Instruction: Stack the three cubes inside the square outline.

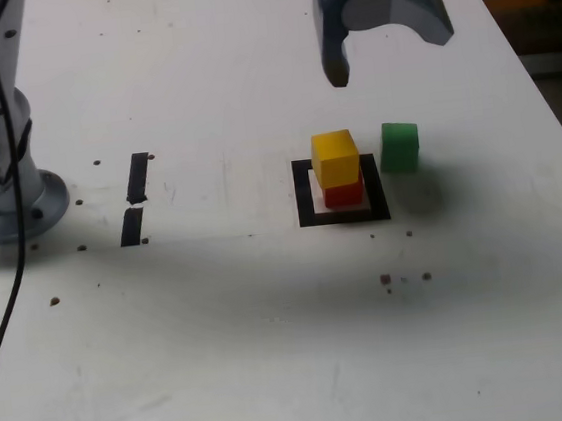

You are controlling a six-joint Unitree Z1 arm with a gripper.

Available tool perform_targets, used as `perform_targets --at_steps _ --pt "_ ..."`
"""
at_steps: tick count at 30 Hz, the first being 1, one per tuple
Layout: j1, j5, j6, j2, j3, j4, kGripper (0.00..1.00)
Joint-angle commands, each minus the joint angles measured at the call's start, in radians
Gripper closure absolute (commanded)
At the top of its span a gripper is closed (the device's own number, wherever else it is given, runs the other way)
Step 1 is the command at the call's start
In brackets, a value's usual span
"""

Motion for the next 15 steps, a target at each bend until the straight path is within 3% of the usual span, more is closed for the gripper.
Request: perform_targets --at_steps 1,15 --pt "0.011 -0.003 0.023 0.022 -0.015 0.001 0.00" --pt "0.064 -0.045 0.122 0.118 -0.060 -0.012 0.00"
